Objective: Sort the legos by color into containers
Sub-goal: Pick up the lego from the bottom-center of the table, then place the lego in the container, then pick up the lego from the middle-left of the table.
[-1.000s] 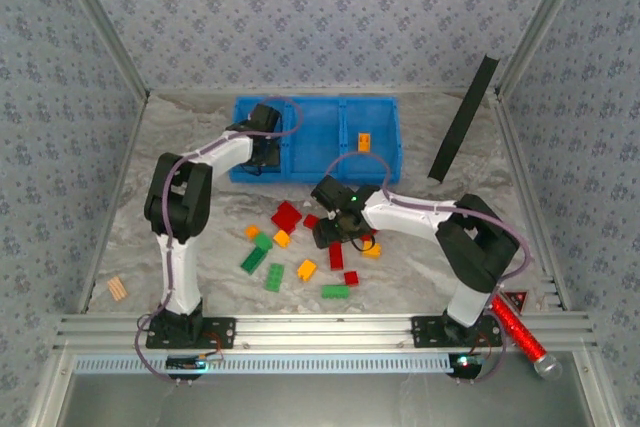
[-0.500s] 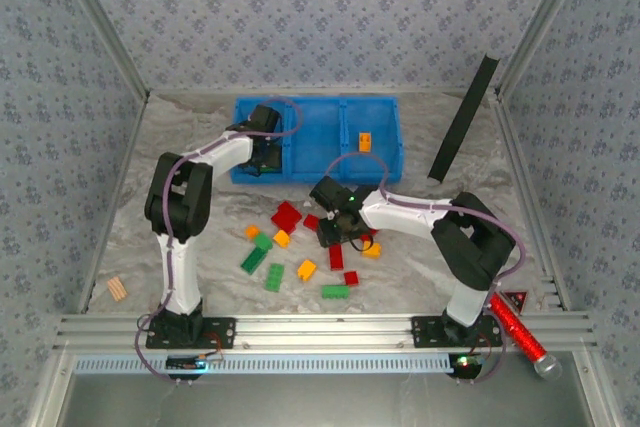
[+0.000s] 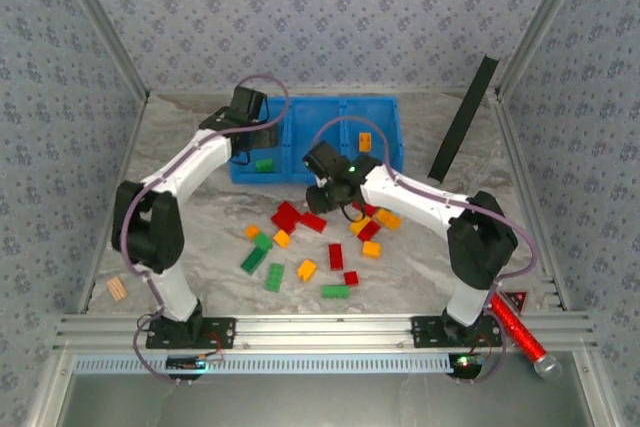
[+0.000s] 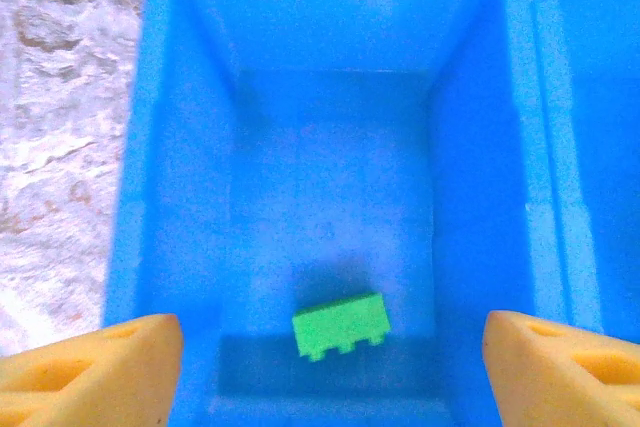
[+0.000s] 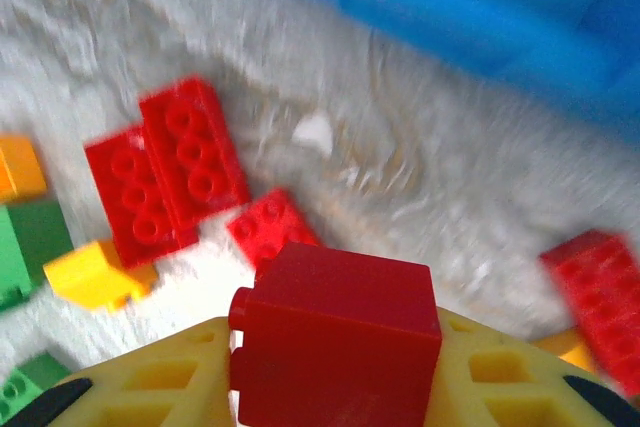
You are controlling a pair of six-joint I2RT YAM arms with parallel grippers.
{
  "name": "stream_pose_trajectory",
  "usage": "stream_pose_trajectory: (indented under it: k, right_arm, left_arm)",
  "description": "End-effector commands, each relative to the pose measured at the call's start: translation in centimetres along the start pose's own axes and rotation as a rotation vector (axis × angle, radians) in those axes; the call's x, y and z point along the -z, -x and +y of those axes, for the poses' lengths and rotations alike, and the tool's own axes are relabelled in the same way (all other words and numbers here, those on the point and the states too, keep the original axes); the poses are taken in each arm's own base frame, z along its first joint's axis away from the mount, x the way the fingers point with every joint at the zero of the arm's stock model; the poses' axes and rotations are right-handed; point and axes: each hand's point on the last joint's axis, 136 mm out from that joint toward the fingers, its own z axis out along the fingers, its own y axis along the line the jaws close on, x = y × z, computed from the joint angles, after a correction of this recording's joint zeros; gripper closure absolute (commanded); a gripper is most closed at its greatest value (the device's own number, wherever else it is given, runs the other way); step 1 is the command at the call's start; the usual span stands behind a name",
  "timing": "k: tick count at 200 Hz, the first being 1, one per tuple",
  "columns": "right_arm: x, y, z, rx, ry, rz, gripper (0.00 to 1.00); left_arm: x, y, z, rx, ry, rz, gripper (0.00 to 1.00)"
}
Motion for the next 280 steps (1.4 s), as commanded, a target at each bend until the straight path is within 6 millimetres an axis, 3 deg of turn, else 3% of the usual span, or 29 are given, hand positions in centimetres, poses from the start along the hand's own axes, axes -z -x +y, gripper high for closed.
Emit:
stream_pose_trajectory:
  k: [1, 40, 68, 108, 180, 229, 280]
  right_arm:
    - [0.8, 3.9, -1.8, 0.060, -0.069, -0.072, 0.60]
    - [-1.5, 10.0, -3.6, 0.053, -0.079, -0.151, 0.59]
    - [-3.2, 12.1, -4.5, 0.071, -0.121, -0.142, 0.59]
    - [-6.2, 13.0, -5.8, 0.065, -0.137, -0.115, 0.58]
    - [-10.7, 12.4, -5.5, 0.035, -0.112, -0.063, 0.56]
    - [-12.0, 11.6, -5.7, 0.022, -0.102, -0.037, 0.52]
    - [-11.0, 12.1, -5.6, 0.023, -0.086, -0.053, 0.43]
  left_arm:
    - [3.4, -1.4, 1.0, 0.021, -0.013, 0.003, 0.20]
    - [7.9, -7.4, 2.5, 0.001, -0.039, 0.060, 0.19]
    - [10.6, -12.8, 3.8, -0.070, -0.012, 0.180, 0.19]
    - [12.9, -18.0, 2.3, 0.003, -0.143, 0.217, 0.18]
    - [11.8, -27.7, 2.1, 0.013, -0.145, 0.417, 0.17]
    - [10.8, -29.3, 1.9, 0.010, -0.140, 0.422, 0.17]
    - [9.7, -30.4, 2.2, -0.020, -0.114, 0.436, 0.18]
